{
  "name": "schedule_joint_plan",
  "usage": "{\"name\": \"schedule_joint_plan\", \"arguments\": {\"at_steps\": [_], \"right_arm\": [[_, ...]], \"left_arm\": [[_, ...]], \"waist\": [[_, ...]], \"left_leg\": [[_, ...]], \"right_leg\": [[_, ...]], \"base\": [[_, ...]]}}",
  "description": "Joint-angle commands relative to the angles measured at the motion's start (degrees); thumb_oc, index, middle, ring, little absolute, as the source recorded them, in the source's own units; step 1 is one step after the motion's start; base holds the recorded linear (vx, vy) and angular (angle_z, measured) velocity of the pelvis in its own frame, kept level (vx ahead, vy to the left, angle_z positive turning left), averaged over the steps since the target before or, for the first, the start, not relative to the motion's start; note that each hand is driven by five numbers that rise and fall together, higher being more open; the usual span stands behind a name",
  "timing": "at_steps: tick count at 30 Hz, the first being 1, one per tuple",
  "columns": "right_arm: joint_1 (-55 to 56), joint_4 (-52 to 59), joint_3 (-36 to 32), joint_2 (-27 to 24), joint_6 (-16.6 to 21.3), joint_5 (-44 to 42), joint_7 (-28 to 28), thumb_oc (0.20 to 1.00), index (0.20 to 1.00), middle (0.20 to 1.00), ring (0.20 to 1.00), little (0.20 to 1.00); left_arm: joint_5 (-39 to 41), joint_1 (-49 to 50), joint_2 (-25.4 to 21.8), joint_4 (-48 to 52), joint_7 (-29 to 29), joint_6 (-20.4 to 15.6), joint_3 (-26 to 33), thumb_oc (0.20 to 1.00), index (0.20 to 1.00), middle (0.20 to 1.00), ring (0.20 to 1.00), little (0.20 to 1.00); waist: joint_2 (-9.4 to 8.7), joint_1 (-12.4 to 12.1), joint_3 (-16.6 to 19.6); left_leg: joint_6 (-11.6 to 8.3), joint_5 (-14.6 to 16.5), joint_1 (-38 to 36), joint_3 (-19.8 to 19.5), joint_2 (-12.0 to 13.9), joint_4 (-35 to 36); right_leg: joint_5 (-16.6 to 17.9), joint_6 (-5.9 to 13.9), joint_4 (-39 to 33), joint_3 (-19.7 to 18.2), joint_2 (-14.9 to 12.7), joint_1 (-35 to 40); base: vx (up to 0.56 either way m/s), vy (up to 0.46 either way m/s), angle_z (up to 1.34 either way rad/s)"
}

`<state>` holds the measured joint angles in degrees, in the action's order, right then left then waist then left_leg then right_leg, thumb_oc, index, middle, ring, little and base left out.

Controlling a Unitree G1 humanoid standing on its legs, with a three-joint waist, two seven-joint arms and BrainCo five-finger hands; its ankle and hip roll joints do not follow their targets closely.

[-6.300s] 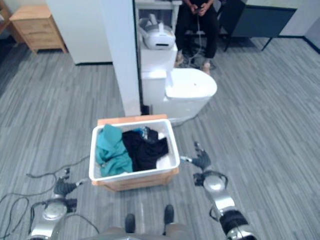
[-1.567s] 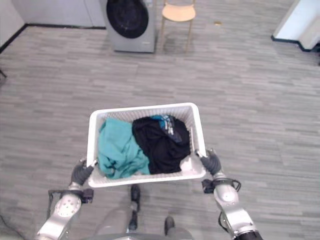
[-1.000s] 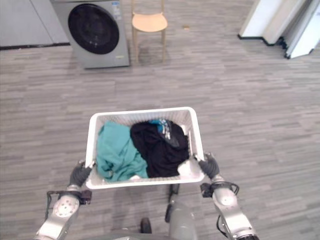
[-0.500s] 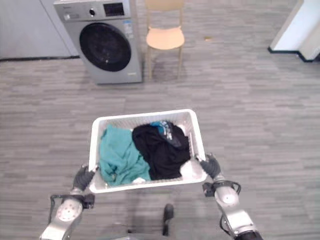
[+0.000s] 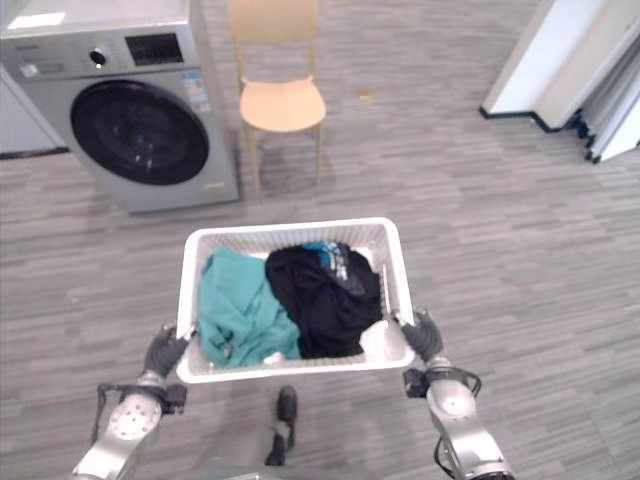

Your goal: Grab the laundry basket,head to the washer,open it,put in the laundry and shut it.

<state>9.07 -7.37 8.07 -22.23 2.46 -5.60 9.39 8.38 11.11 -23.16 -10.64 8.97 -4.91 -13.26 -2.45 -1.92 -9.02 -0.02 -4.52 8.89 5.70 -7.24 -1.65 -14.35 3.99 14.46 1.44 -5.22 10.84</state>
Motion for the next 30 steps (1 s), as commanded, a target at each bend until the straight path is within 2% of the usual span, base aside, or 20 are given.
{"name": "schedule_joint_plan", "arguments": {"at_steps": [1,2,3,6,10,13,16,17,18,20,21,22,24,25,27,30], "right_arm": [[-5.9,5.3,-0.6,2.0,7.6,-5.8,-2.9,0.2,0.2,0.2,0.2,0.2],[-5.9,5.3,-0.6,2.0,7.6,-5.8,-2.9,0.2,0.2,0.2,0.2,0.2],[-6.1,5.3,-0.3,2.2,7.5,-5.7,-3.6,0.2,0.2,0.2,0.2,0.2],[-6.5,5.3,-0.4,1.6,7.1,-6.1,-3.7,0.2,0.2,0.2,0.2,0.2],[-6.3,5.3,-0.6,1.5,6.9,-6.2,-3.8,0.2,0.2,0.2,0.2,0.2],[-5.5,5.3,-0.9,1.5,7.0,-5.7,-4.0,0.2,0.2,0.2,0.2,0.2],[-4.7,5.8,-1.3,1.8,7.0,-6.0,-4.4,0.2,0.2,0.2,0.2,0.2],[-5.5,5.0,-0.7,0.8,7.3,-6.2,-3.9,0.2,0.2,0.2,0.2,0.2],[-5.8,5.3,-0.8,0.3,7.7,-6.6,-3.6,0.2,0.2,0.2,0.2,0.2],[-6.0,5.7,-1.0,-0.3,7.5,-7.0,-3.3,0.2,0.2,0.2,0.2,0.2],[-6.0,5.7,-1.0,-0.3,7.5,-7.0,-3.3,0.2,0.2,0.2,0.2,0.2],[-6.3,5.4,-1.2,-0.7,7.2,-7.0,-2.5,0.2,0.2,0.2,0.2,0.2],[-6.4,5.5,-1.3,-0.9,7.1,-6.9,-2.2,0.2,0.2,0.2,0.2,0.2],[-6.4,6.0,-2.3,-1.0,7.0,-7.4,-1.9,0.2,0.2,0.2,0.2,0.2],[-6.0,5.6,-2.8,-0.9,7.2,-7.8,-1.6,0.2,0.2,0.2,0.2,0.2],[-5.6,4.8,-3.2,-0.5,7.1,-7.7,-1.0,0.2,0.2,0.2,0.2,0.2]], "left_arm": [[2.3,-1.3,-0.2,5.7,-1.0,-6.0,0.7,0.2,0.2,0.2,0.2,0.2],[2.3,-1.3,-0.2,5.7,-1.0,-6.0,0.7,0.2,0.2,0.2,0.2,0.2],[2.3,-1.3,-0.5,5.5,-0.7,-6.0,1.3,0.2,0.2,0.2,0.2,0.2],[2.8,-0.8,-0.5,5.5,-0.9,-6.0,1.9,0.2,0.2,0.2,0.2,0.2],[2.8,-0.6,0.4,3.8,-0.6,-6.1,3.1,0.2,0.2,0.2,0.2,0.2],[2.4,-0.5,1.0,3.1,-0.3,-6.5,3.7,0.2,0.2,0.2,0.2,0.2],[2.2,0.1,1.3,3.2,-0.7,-6.7,3.5,0.2,0.2,0.2,0.2,0.2],[3.9,0.7,2.4,2.6,-0.3,-6.8,3.2,0.2,0.2,0.2,0.2,0.2],[4.3,0.9,2.6,2.8,-0.3,-6.6,3.2,0.2,0.2,0.2,0.2,0.2],[4.8,0.6,2.7,3.3,-0.5,-6.5,3.2,0.2,0.2,0.2,0.2,0.2],[4.9,0.6,2.7,3.3,-0.6,-6.4,3.2,0.2,0.2,0.2,0.2,0.2],[5.5,0.2,2.7,3.6,-0.6,-6.4,2.7,0.2,0.2,0.2,0.2,0.2],[5.6,-0.3,2.7,3.7,-0.7,-6.2,2.4,0.2,0.2,0.2,0.2,0.2],[5.3,-1.0,2.4,3.9,-1.0,-6.0,1.9,0.2,0.2,0.2,0.2,0.2],[4.9,-1.2,2.3,4.3,-1.2,-6.0,1.5,0.2,0.2,0.2,0.2,0.2],[4.4,-1.6,1.9,5.3,-1.4,-5.9,1.2,0.2,0.2,0.2,0.2,0.2]], "waist": [[-0.38,-2.0,1.1],[-0.43,-2.0,1.1],[0.33,-1.2,0.9],[1.74,0.4,0.4],[2.56,1.8,-0.8],[2.89,2.5,-1.1],[2.32,2.8,-0.2],[3.53,3.0,1.2],[3.39,2.7,1.0],[2.96,2.6,0.9],[3.03,2.6,0.8],[2.46,2.2,0.7],[2.09,1.8,0.6],[1.38,1.1,0.2],[1.16,0.6,-0.2],[1.6,-0.1,-0.5]], "left_leg": [[1.88,8.4,-5.9,-1.9,4.5,-3.6],[1.91,8.4,-5.9,-1.8,4.4,-3.6],[2.07,9.4,-8.5,-1.8,4.9,-2.0],[1.52,10.6,-12.9,-2.8,5.7,0.3],[-0.01,13.3,-18.2,-4.3,6.7,1.6],[-1.26,14.9,-21.6,-6.1,7.8,0.5],[-2.35,16.0,-23.4,-7.4,8.7,-0.8],[-5.65,6.9,-20.7,-8.6,12.8,-11.7],[-5.67,3.8,-18.8,-8.2,13.6,-15.9],[-5.16,0.2,-15.8,-5.9,15.6,-22.1],[-5.2,0.3,-15.7,-5.9,15.7,-22.4],[-4.18,0.5,-13.7,-2.7,17.4,-24.5],[-3.61,2.2,-12.0,-1.8,16.8,-24.4],[-2.55,6.4,-7.6,-0.7,14.1,-22.1],[-2.17,9.1,-4.3,1.0,11.7,-17.6],[-2.8,5.3,-0.3,4.6,10.0,-8.6]], "right_leg": [[13.1,5.61,3.4,1.2,3.0,-9.2],[12.9,5.64,3.7,1.1,3.0,-9.4],[13.5,5.09,3.3,2.9,2.2,-13.8],[12.2,3.97,-2.4,5.6,1.5,-17.8],[15.7,5.07,-12.9,8.3,-1.1,-22.8],[18.3,6.21,-14.2,8.2,-2.7,-25.3],[19.7,5.87,-13.3,7.0,-3.0,-23.7],[18.6,3.1,-10.8,7.3,-0.7,-21.4],[17.5,2.0,-10.7,7.3,-0.1,-19.7],[15.3,0.16,-10.4,7.6,1.0,-17.2],[15.3,0.12,-10.4,7.6,1.1,-17.2],[13.2,-0.92,-10.8,7.9,1.7,-14.7],[12.4,-1.11,-11.2,7.8,1.8,-13.5],[11.5,-0.77,-12.6,7.5,1.7,-11.2],[10.4,-0.25,-13.4,7.9,1.7,-8.9],[9.4,0.03,-14.5,8.5,3.1,-5.9]], "base": [[0.16,0.045,-0.18],[0.3,0.051,-0.03],[0.33,0.033,-0.01],[0.4,-0.009,-0.13],[0.38,-0.12,0.35],[0.37,-0.185,0.59],[0.47,-0.338,0.8],[0.75,-0.62,1.14],[0.7,-0.627,0.64],[0.27,-0.276,-0.14],[0.32,-0.286,-0.59],[0.3,-0.237,-0.37],[0.3,-0.191,0.1],[0.29,-0.112,0.02],[0.32,-0.107,-0.17],[0.24,-0.04,-0.2]]}}
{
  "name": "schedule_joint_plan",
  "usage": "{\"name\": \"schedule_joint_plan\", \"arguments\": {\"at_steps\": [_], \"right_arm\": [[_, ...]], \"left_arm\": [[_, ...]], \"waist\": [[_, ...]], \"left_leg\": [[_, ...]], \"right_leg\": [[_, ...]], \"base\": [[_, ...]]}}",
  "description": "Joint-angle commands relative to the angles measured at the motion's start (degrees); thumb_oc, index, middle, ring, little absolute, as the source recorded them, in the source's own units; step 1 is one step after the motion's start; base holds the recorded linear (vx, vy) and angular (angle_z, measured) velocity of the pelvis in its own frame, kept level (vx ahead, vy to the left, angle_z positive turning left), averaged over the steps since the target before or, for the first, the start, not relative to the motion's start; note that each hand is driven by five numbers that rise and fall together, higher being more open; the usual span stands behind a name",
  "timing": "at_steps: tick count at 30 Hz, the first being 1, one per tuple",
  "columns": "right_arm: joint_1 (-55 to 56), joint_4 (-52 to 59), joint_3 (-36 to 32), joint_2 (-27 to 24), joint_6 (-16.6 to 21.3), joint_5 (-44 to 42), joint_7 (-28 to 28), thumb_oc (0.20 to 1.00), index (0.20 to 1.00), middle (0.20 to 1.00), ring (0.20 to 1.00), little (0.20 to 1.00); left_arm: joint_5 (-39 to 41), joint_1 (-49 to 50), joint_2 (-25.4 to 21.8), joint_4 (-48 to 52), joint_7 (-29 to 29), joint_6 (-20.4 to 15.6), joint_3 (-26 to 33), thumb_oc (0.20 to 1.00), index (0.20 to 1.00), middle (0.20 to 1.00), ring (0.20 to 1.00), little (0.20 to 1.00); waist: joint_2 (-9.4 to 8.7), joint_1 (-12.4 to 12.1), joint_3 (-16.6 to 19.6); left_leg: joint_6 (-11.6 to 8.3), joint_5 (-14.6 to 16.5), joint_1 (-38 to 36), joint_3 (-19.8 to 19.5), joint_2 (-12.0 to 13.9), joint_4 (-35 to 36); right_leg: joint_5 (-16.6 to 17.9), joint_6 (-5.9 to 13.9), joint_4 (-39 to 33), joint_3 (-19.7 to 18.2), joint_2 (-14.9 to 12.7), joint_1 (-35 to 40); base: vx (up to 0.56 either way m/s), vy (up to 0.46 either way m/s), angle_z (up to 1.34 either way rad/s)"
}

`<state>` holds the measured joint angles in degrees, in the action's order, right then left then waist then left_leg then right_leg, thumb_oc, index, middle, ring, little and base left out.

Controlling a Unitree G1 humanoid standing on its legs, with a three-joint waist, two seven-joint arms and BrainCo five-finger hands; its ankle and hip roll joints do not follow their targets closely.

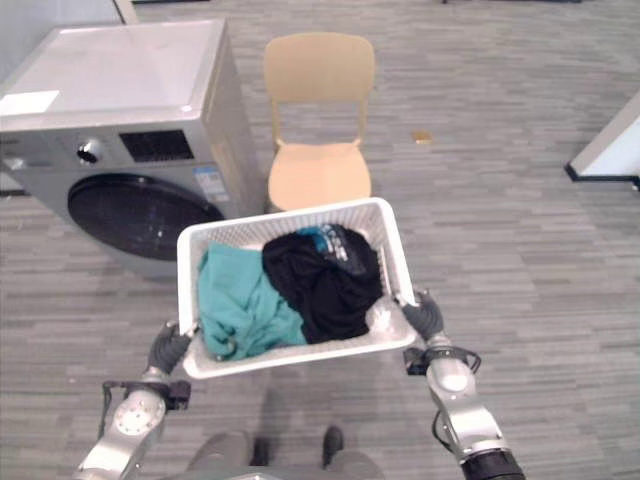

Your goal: Grab the laundry basket,head to the washer,open it,put in the laundry and shut it.

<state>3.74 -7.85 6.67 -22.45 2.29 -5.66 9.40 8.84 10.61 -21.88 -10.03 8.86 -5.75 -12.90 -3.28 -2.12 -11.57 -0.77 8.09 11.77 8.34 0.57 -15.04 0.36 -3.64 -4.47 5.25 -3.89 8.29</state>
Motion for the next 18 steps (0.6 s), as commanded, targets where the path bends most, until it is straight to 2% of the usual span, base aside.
{"name": "schedule_joint_plan", "arguments": {"at_steps": [1,2,4,6,7,9,10,11,12,13,16,18], "right_arm": [[-0.3,5.2,-1.8,-0.2,7.3,-7.7,-1.0,0.2,0.2,0.2,0.2,0.2],[-0.6,4.5,-1.5,0.3,7.3,-7.6,-0.5,0.2,0.2,0.2,0.2,0.2],[-0.5,4.4,-1.6,0.9,7.3,-7.3,-0.2,0.2,0.2,0.2,0.2,0.2],[-0.3,4.5,-1.5,1.3,7.2,-7.1,-0.3,0.2,0.2,0.2,0.2,0.2],[-0.4,4.2,-0.6,1.6,7.2,-6.5,-0.6,0.2,0.2,0.2,0.2,0.2],[0.0,4.2,-0.6,2.0,7.1,-5.8,-1.3,0.2,0.2,0.2,0.2,0.2],[0.0,4.2,-0.6,2.0,7.1,-5.8,-1.3,0.2,0.2,0.2,0.2,0.2],[-0.5,4.4,-0.1,2.0,7.2,-5.1,-1.3,0.2,0.2,0.2,0.2,0.2],[-0.6,4.4,-0.1,2.0,7.2,-5.1,-1.3,0.2,0.2,0.2,0.2,0.2],[-0.8,4.7,0.1,2.4,6.9,-4.6,-1.9,0.2,0.2,0.2,0.2,0.2],[-1.5,4.3,0.2,2.4,6.7,-4.5,-2.1,0.2,0.2,0.2,0.2,0.2],[-1.5,4.3,0.2,2.2,6.5,-4.6,-2.1,0.2,0.2,0.2,0.2,0.2]], "left_arm": [[3.9,-1.0,0.7,4.7,-1.3,-5.0,0.8,0.2,0.2,0.2,0.2,0.2],[3.4,-1.1,0.5,5.2,-1.0,-5.0,1.1,0.2,0.2,0.2,0.2,0.2],[3.0,-0.7,0.6,5.6,-1.0,-5.0,1.0,0.2,0.2,0.2,0.2,0.2],[2.8,-0.3,0.8,5.8,-1.1,-5.0,1.2,0.2,0.2,0.2,0.2,0.2],[3.0,0.4,1.1,5.7,-0.7,-5.1,1.7,0.2,0.2,0.2,0.2,0.2],[3.1,0.8,1.0,5.5,-1.4,-5.0,1.0,0.2,0.2,0.2,0.2,0.2],[3.1,0.8,1.0,5.5,-1.4,-5.0,1.0,0.2,0.2,0.2,0.2,0.2],[3.1,0.3,0.1,5.3,-1.3,-5.0,0.8,0.2,0.2,0.2,0.2,0.2],[3.1,0.3,0.1,5.3,-1.3,-5.0,0.9,0.2,0.2,0.2,0.2,0.2],[2.6,-0.6,-0.8,5.1,-1.1,-4.9,0.7,0.2,0.2,0.2,0.2,0.2],[2.7,-1.1,-1.1,5.0,-1.3,-4.9,0.6,0.2,0.2,0.2,0.2,0.2],[2.8,-1.0,-1.1,5.0,-1.5,-4.9,0.6,0.2,0.2,0.2,0.2,0.2]], "waist": [[2.34,0.1,2.0],[2.86,-0.8,1.5],[2.89,-1.2,1.5],[3.17,-1.5,1.8],[2.96,-2.5,2.5],[2.65,-2.8,3.5],[2.74,-2.9,3.6],[2.26,-2.5,3.8],[2.36,-2.6,4.0],[2.5,-1.6,3.5],[3.52,-0.4,3.3],[3.7,0.0,3.2]], "left_leg": [[-2.05,-7.5,-3.5,2.0,2.1,5.2],[-2.91,-11.0,-1.6,2.7,1.4,8.3],[-3.36,-13.2,-0.4,4.8,1.8,9.4],[-2.7,-12.6,-1.9,5.6,2.0,11.1],[-1.57,-11.4,-3.0,2.8,0.2,10.7],[-0.07,-10.3,-5.2,1.8,-1.0,12.0],[-0.09,-10.5,-5.1,1.8,-0.9,12.1],[1.51,-8.8,-7.2,1.6,-1.8,12.9],[1.48,-9.0,-7.0,1.7,-1.6,12.9],[2.11,-7.5,-9.6,1.1,-1.4,13.7],[2.06,-5.5,-12.9,0.8,-0.8,14.7],[1.96,-4.9,-13.7,0.3,-0.7,14.7]], "right_leg": [[-5.3,7.68,4.4,4.6,1.6,-3.2],[-6.0,7.59,4.6,4.0,2.9,-1.4],[-6.9,7.49,5.1,3.6,3.4,0.3],[-7.7,7.43,5.7,3.0,3.8,0.6],[-8.5,8.23,7.1,2.0,3.3,1.9],[-7.8,9.55,11.3,1.3,2.7,1.2],[-7.6,9.5,11.3,1.2,2.8,1.0],[-5.1,12.12,18.7,0.6,1.9,-1.4],[-4.9,12.06,18.6,0.5,2.1,-1.7],[-2.8,13.27,23.2,0.3,1.4,-7.2],[-4.4,11.6,18.9,3.1,0.1,-11.3],[-4.6,11.27,17.3,3.6,0.0,-11.7]], "base": [[0.3,-0.012,-0.32],[0.3,-0.005,-0.36],[0.38,0.025,-0.48],[0.31,0.092,-0.36],[0.37,0.155,-0.27],[0.35,0.153,-0.5],[0.27,0.127,-0.4],[0.15,0.076,-0.19],[0.31,0.105,-0.05],[0.21,0.03,0.0],[0.28,-0.002,0.07],[0.21,-0.061,0.05]]}}
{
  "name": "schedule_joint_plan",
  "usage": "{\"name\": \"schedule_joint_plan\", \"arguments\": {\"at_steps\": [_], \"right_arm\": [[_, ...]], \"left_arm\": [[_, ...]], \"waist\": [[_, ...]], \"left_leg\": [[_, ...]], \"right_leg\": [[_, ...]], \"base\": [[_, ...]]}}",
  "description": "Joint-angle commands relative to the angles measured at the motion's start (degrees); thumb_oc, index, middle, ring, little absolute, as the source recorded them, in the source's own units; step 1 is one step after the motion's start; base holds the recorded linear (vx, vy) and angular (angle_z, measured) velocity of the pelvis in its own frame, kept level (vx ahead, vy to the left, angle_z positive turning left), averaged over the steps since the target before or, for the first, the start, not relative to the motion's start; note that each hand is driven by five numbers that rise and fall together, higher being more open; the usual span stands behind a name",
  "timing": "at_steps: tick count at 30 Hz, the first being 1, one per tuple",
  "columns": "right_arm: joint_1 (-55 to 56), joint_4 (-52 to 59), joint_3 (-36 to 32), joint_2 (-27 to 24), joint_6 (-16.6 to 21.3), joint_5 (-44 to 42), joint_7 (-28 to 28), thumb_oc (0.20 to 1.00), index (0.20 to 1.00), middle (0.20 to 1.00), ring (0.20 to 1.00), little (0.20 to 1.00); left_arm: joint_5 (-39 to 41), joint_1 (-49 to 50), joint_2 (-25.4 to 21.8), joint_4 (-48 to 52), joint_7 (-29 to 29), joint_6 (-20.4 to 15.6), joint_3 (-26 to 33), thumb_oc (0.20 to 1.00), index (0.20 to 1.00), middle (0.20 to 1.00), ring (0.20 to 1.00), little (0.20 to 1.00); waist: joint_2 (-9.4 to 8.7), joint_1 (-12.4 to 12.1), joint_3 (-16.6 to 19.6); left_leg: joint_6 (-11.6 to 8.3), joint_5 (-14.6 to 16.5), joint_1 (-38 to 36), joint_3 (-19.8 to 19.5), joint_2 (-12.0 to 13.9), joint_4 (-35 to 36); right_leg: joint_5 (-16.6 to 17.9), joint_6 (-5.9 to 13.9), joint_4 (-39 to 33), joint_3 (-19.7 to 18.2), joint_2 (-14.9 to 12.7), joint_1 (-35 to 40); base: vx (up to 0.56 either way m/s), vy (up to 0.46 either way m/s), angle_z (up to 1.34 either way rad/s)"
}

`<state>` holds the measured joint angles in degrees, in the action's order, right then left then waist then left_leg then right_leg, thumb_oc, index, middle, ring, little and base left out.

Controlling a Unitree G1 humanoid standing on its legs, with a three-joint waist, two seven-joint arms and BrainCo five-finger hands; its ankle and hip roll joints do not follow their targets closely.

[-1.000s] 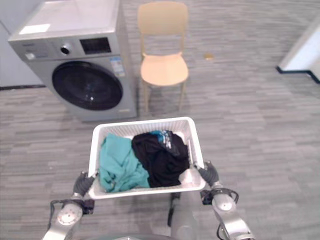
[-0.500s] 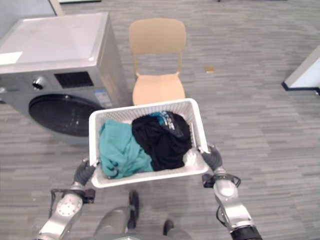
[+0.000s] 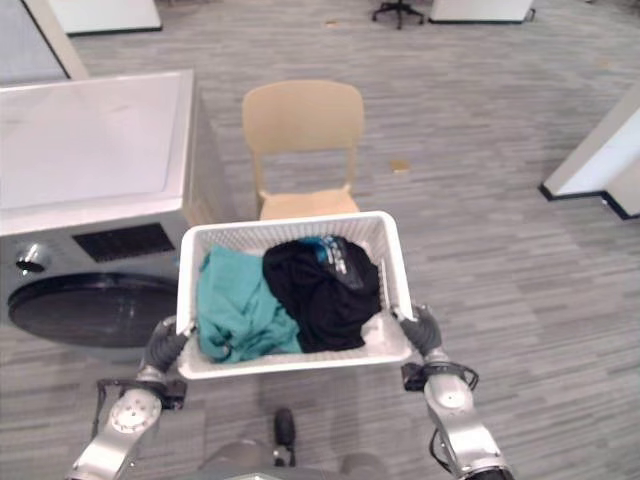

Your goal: Grab the laundry basket,head to the washer,open it,put in the laundry and shut it.

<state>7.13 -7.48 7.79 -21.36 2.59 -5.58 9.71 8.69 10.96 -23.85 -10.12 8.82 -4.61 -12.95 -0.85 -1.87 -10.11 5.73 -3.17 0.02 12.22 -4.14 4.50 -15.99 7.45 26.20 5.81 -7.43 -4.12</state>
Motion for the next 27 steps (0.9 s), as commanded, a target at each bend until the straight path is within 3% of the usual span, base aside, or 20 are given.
{"name": "schedule_joint_plan", "arguments": {"at_steps": [1,2,6,9,10,13,16,20,21,23,25,27], "right_arm": [[-5.3,3.6,-1.2,1.0,6.4,-4.9,-2.0,0.2,0.2,0.2,0.2,0.2],[-5.3,3.6,-1.2,0.9,6.4,-5.0,-2.0,0.2,0.2,0.2,0.2,0.2],[-5.8,3.5,-1.7,1.0,6.5,-5.0,-1.8,0.2,0.2,0.2,0.2,0.2],[-4.9,3.4,-2.1,0.8,6.1,-5.4,-2.4,0.2,0.2,0.2,0.2,0.2],[-4.9,2.9,-2.0,0.7,6.1,-5.5,-2.6,0.2,0.2,0.2,0.2,0.2],[-4.4,2.6,-2.1,-0.6,6.3,-5.8,-2.2,0.2,0.2,0.2,0.2,0.2],[-3.9,1.8,-2.3,-1.4,6.4,-6.0,-1.7,0.2,0.2,0.2,0.2,0.2],[-3.5,0.6,-2.3,-1.8,5.8,-6.0,-1.6,0.2,0.2,0.2,0.2,0.2],[-3.2,-0.1,-2.3,-2.0,5.5,-5.8,-1.4,0.2,0.2,0.2,0.2,0.2],[-3.2,-0.6,-2.3,-2.0,5.5,-5.7,-1.2,0.2,0.2,0.2,0.2,0.2],[-3.2,-2.8,-1.5,-1.6,5.3,-5.6,-0.8,0.2,0.2,0.2,0.2,0.2],[-3.4,-3.5,-1.2,-1.3,5.2,-5.4,-0.6,0.2,0.2,0.2,0.2,0.2]], "left_arm": [[3.3,-1.6,1.0,4.7,-1.3,-6.1,0.8,0.2,0.2,0.2,0.2,0.2],[3.3,-1.6,1.0,4.7,-1.3,-6.1,0.8,0.2,0.2,0.2,0.2,0.2],[2.9,-3.0,0.9,2.9,-0.3,-6.6,1.6,0.2,0.2,0.2,0.2,0.2],[3.2,-2.9,1.1,2.5,0.0,-6.6,1.5,0.2,0.2,0.2,0.2,0.2],[3.4,-2.8,1.4,1.9,0.0,-6.6,1.5,0.2,0.2,0.2,0.2,0.2],[5.5,-3.5,2.5,1.0,0.8,-6.4,1.1,0.2,0.2,0.2,0.2,0.2],[6.9,-4.2,3.8,-0.8,0.9,-6.4,1.1,0.2,0.2,0.2,0.2,0.2],[6.8,-4.7,4.3,-2.2,1.1,-6.0,1.4,0.2,0.2,0.2,0.2,0.2],[6.2,-5.1,4.3,-3.2,1.5,-5.8,1.6,0.2,0.2,0.2,0.2,0.2],[5.6,-5.3,4.2,-3.6,1.7,-5.7,1.7,0.2,0.2,0.2,0.2,0.2],[4.1,-6.2,3.6,-5.6,2.5,-5.4,1.9,0.2,0.2,0.2,0.2,0.2],[3.9,-6.3,3.5,-6.1,2.7,-5.4,2.0,0.2,0.2,0.2,0.2,0.2]], "waist": [[1.36,0.2,1.1],[1.46,0.4,1.1],[1.55,1.9,0.0],[0.42,2.6,1.2],[0.42,2.7,1.9],[0.77,2.9,1.9],[0.33,3.2,1.7],[-0.11,2.7,1.6],[-0.38,2.3,1.6],[-0.29,2.1,1.3],[-0.22,1.2,0.6],[-0.28,0.9,0.2]], "left_leg": [[-5.13,7.7,-3.5,-4.5,4.4,-5.3],[-5.15,7.8,-3.6,-4.7,4.4,-5.3],[-7.12,11.5,-8.1,-8.4,6.6,-6.7],[-8.71,13.1,-10.8,-10.8,8.1,-6.4],[-9.6,12.3,-11.1,-10.8,9.3,-6.6],[-12.12,5.8,-7.8,-11.7,13.2,-10.8],[-11.93,2.3,-4.6,-9.3,15.1,-14.3],[-11.23,3.1,-1.7,-8.4,13.6,-13.3],[-10.91,4.2,0.5,-8.0,12.2,-10.7],[-10.98,3.6,1.4,-7.8,11.7,-8.9],[-11.59,0.3,4.2,-7.2,11.2,-6.1],[-11.65,-0.1,4.9,-7.4,10.9,-6.2]], "right_leg": [[13.6,0.31,-17.6,3.2,2.0,-1.8],[13.6,0.32,-17.8,3.4,2.1,-1.5],[18.2,2.28,-24.1,0.8,-2.5,-6.7],[19.7,2.88,-24.6,-3.2,-2.7,-5.3],[20.3,2.85,-24.4,-2.6,-2.6,-4.9],[19.3,1.33,-23.3,-1.4,-0.7,-3.7],[17.5,-0.49,-25.2,1.8,0.2,-0.5],[16.2,-1.21,-27.2,3.2,0.5,2.2],[15.3,-1.39,-28.1,3.8,0.9,3.5],[14.8,-1.43,-28.4,4.4,1.1,4.4],[14.0,-1.63,-28.7,5.1,1.9,6.2],[13.7,-1.75,-28.4,5.0,2.1,6.7]], "base": [[0.18,-0.08,0.09],[0.38,-0.209,0.22],[0.37,-0.269,0.35],[0.36,-0.337,0.66],[0.32,-0.366,0.95],[0.21,-0.367,0.67],[0.18,-0.276,0.67],[0.13,-0.12,0.31],[0.16,-0.082,0.23],[0.14,-0.049,0.29],[0.16,0.001,0.17],[0.1,0.029,0.04]]}}
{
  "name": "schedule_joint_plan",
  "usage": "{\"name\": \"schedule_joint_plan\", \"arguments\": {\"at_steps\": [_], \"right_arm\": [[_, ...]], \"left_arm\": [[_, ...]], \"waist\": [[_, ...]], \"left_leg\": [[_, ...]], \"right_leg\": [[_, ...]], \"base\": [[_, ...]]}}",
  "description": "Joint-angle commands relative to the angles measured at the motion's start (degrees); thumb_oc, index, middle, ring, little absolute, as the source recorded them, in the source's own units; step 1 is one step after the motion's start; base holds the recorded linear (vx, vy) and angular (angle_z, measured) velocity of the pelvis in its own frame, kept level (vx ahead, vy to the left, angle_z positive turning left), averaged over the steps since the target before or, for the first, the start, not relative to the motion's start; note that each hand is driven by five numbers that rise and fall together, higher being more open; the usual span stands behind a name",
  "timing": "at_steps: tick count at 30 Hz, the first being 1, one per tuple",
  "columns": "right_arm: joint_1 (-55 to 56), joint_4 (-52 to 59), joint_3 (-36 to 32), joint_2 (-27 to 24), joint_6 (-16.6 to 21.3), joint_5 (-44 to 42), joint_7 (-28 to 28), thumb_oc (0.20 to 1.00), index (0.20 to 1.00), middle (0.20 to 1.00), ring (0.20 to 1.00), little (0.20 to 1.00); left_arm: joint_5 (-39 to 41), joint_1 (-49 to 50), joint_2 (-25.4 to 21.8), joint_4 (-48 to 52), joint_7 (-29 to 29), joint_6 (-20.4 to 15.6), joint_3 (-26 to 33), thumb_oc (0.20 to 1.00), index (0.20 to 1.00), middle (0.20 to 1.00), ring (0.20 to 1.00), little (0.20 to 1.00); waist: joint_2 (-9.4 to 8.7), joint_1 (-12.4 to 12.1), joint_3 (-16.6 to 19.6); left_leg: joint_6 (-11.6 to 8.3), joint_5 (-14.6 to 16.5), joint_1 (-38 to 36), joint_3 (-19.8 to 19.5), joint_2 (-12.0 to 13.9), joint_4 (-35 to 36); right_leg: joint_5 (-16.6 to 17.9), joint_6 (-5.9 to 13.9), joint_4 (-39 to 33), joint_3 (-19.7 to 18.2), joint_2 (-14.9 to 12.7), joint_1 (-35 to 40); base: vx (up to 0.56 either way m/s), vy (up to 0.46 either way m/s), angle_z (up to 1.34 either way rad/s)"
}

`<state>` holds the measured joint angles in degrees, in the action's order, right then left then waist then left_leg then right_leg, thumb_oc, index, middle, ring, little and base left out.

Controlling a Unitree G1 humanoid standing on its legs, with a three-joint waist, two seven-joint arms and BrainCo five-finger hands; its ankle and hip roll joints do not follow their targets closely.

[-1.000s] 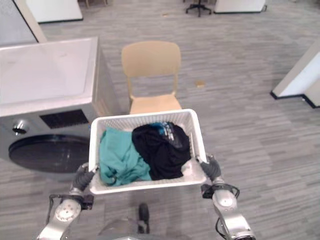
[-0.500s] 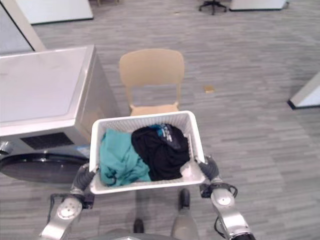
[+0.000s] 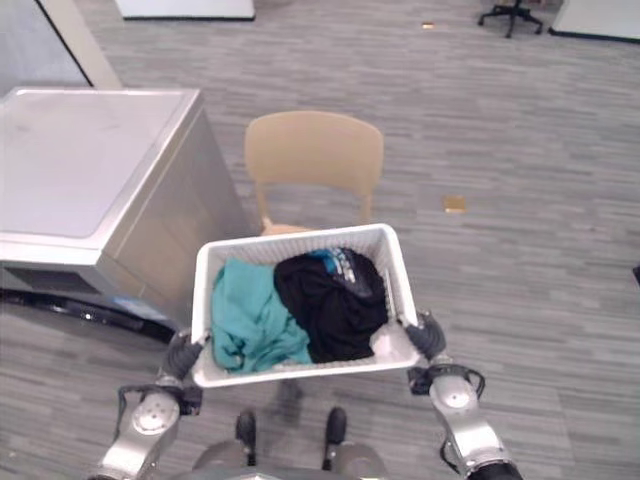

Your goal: Grab the laundry basket,head to the washer,open it,put in the laundry and shut it.

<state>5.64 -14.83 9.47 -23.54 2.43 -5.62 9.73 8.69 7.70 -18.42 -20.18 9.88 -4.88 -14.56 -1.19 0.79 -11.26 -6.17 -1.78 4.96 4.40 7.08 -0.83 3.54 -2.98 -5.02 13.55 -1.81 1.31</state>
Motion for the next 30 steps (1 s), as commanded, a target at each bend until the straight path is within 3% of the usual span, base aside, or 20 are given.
{"name": "schedule_joint_plan", "arguments": {"at_steps": [1,4,9,16,27,28,29,30], "right_arm": [[-1.9,3.0,-2.5,1.0,5.3,-4.9,-0.7,0.2,0.2,0.2,0.2,0.2],[-2.2,-0.3,-0.9,1.9,4.8,-3.2,-0.5,0.2,0.2,0.2,0.2,0.2],[-5.0,-6.3,1.9,4.7,4.5,-3.1,0.9,0.2,0.2,0.2,0.2,0.2],[-16.3,-13.7,7.0,6.8,4.7,-3.5,5.8,0.2,0.2,0.2,0.2,0.2],[-28.4,-23.2,12.8,9.2,3.9,-5.4,8.3,0.2,0.2,0.2,0.2,0.2],[-30.0,-24.3,13.7,9.4,3.8,-5.7,8.3,0.2,0.2,0.2,0.2,0.2],[-30.0,-24.3,13.7,9.4,3.8,-5.7,8.3,0.266,0.266,0.266,0.266,0.266],[-30.9,-25.2,14.2,9.7,3.7,-6.1,8.3,0.699,0.699,0.699,0.699,0.699]], "left_arm": [[3.5,-2.9,-2.0,3.7,1.6,-5.0,3.6,0.2,0.2,0.2,0.2,0.2],[2.4,-3.0,-2.0,1.4,1.3,-4.6,2.6,0.2,0.2,0.2,0.2,0.2],[1.8,-6.8,-2.1,-2.3,2.4,-4.3,0.0,0.2,0.2,0.2,0.2,0.2],[-0.1,-22.0,-1.5,-10.2,8.4,-5.5,-6.2,0.2,0.2,0.2,0.2,0.2],[2.8,-35.0,1.2,-21.0,11.7,-6.2,-10.6,0.2,0.2,0.2,0.2,0.2],[3.1,-35.9,1.4,-22.5,11.8,-6.1,-10.8,0.498,0.498,0.498,0.498,0.498],[3.1,-35.9,1.4,-22.5,11.8,-6.1,-10.8,0.865,0.865,0.865,0.865,0.865],[3.8,-36.5,1.6,-23.5,11.7,-6.1,-10.8,1.0,1.0,1.0,1.0,1.0]], "waist": [[0.31,-1.8,1.5],[0.9,-1.8,2.3],[0.34,-1.3,2.0],[-0.61,0.1,-2.1],[-0.68,0.2,-5.7],[-0.64,0.1,-6.4],[-0.64,0.1,-6.4],[-0.74,0.0,-6.9]], "left_leg": [[0.42,-1.2,-0.2,0.2,-0.4,-0.4],[1.02,-0.5,-3.2,0.3,-0.9,1.7],[2.13,0.0,-4.2,1.4,-1.8,3.8],[2.72,-1.5,4.8,2.3,-2.3,5.8],[2.58,-3.2,10.3,2.2,-2.6,5.8],[2.56,-3.3,10.5,2.2,-2.6,5.8],[2.56,-3.3,10.5,2.2,-2.6,5.8],[2.46,-3.5,10.5,2.4,-2.5,5.8]], "right_leg": [[-6.3,8.65,3.0,-3.1,-3.2,1.6],[-7.1,8.99,3.4,-4.2,-3.2,3.2],[-6.6,9.81,3.5,-6.7,-4.1,1.8],[-2.9,10.63,4.1,-9.8,-4.2,-11.1],[-1.4,10.66,6.2,-10.4,-5.0,-18.0],[-1.3,10.64,6.4,-10.4,-5.0,-18.5],[-1.3,10.64,6.4,-10.4,-5.0,-18.5],[-1.1,10.57,6.5,-10.6,-5.1,-18.9]], "base": [[0.14,0.082,-0.16],[0.24,0.175,-0.29],[0.08,0.147,-0.18],[-0.18,0.079,-0.15],[-0.07,0.024,-0.04],[0.0,0.0,0.0],[-0.05,-0.001,-0.01],[0.0,0.0,0.0]]}}
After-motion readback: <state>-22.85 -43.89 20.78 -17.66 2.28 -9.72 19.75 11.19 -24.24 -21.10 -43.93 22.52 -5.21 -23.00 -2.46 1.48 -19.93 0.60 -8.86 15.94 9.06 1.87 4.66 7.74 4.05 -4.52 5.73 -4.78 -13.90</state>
